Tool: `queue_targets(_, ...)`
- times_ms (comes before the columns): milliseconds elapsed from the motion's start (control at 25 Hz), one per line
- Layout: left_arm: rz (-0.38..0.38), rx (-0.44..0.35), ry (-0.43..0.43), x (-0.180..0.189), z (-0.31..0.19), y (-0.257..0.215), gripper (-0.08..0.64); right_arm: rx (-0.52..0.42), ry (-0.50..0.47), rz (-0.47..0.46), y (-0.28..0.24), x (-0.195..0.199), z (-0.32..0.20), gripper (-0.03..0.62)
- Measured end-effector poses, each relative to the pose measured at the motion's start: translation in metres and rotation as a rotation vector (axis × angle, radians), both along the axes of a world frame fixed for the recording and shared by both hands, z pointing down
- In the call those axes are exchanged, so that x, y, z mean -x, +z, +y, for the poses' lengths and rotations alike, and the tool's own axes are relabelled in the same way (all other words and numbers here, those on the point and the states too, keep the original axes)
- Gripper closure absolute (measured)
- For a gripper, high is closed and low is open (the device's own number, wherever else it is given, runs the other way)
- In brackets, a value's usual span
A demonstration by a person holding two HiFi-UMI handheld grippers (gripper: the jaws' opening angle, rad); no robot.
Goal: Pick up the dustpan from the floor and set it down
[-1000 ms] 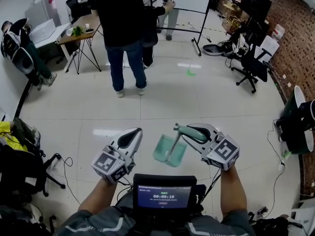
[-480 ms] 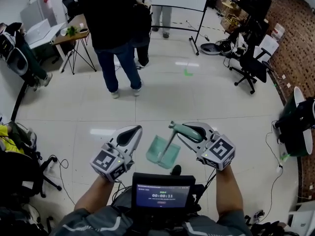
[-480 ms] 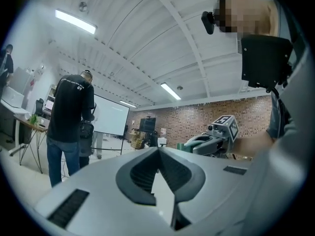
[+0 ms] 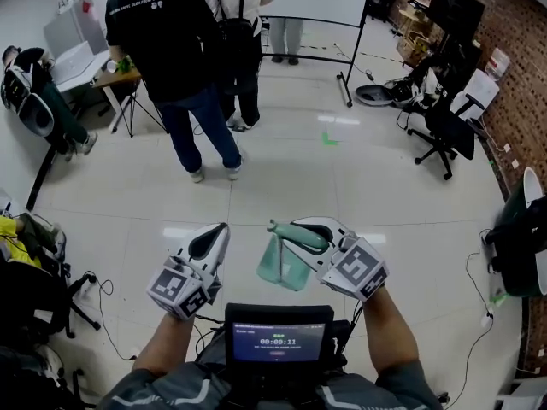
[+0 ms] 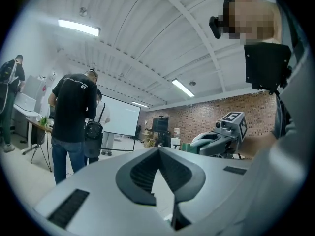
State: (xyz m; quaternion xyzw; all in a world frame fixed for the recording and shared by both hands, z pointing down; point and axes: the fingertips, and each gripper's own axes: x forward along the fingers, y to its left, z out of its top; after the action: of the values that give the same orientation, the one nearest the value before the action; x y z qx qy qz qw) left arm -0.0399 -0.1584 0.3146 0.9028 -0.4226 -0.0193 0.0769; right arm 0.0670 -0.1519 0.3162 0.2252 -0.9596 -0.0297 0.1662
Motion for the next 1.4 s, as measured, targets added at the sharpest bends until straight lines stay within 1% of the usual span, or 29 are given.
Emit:
queue_targets(120, -0.012, -0.009, -0.028, -0.032, -0.018, -0.006, 0.528, -0.011, -0.020, 0.006, -0.004, -0.032, -0.022, 0.448)
queue_targets(240, -0.029, -0.008, -0.036, -0.052, -0.037, -0.006, 0.528, -0.011, -0.019, 0.005, -0.004, -0.055, -0.046, 0.448)
queue_targets(360, -0.040, 0.001, -0.021, -0.060, -0.060, -0.005, 0.528, -0.006, -0.003, 0.002, -0.002, -0.064, -0.074, 0.449)
queue_targets(440, -0.034, 0.014, -0.007, -0.061, -0.079, -0.003, 0.528, -0.005, 0.010, 0.007, -0.001, -0.066, -0.096, 0.449)
queue_targets(600, -0.031, 0.022, 0.034, -0.070, -0.124, 0.003, 0.528, -0.003, 0.060, -0.010, -0.001, -0.078, -0.141, 0.449)
queue_targets(680, -0.023, 0.027, 0.053, -0.068, -0.136, 0.004, 0.528, 0.003, 0.082, -0.016, -0.002, -0.079, -0.151, 0.449)
queue_targets(760, -0.009, 0.031, 0.068, -0.057, -0.148, 0.002, 0.528, 0.004, 0.093, -0.011, -0.004, -0.070, -0.162, 0.449)
queue_targets(960, 0.022, 0.055, 0.128, -0.027, -0.211, -0.005, 0.528, 0.024, 0.163, -0.015, -0.013, -0.047, -0.222, 0.449)
queue_targets(1080, 0.018, 0.063, 0.155, -0.018, -0.236, 0.004, 0.528, 0.030, 0.190, -0.028, -0.005, -0.040, -0.246, 0.449)
queue_targets(1200, 0.015, 0.077, 0.157, -0.027, -0.252, 0.009, 0.528, 0.036, 0.197, -0.035, 0.002, -0.047, -0.259, 0.449)
queue_targets(1400, 0.016, 0.087, 0.127, -0.048, -0.270, 0.025, 0.528, 0.040, 0.168, -0.018, 0.021, -0.062, -0.275, 0.449)
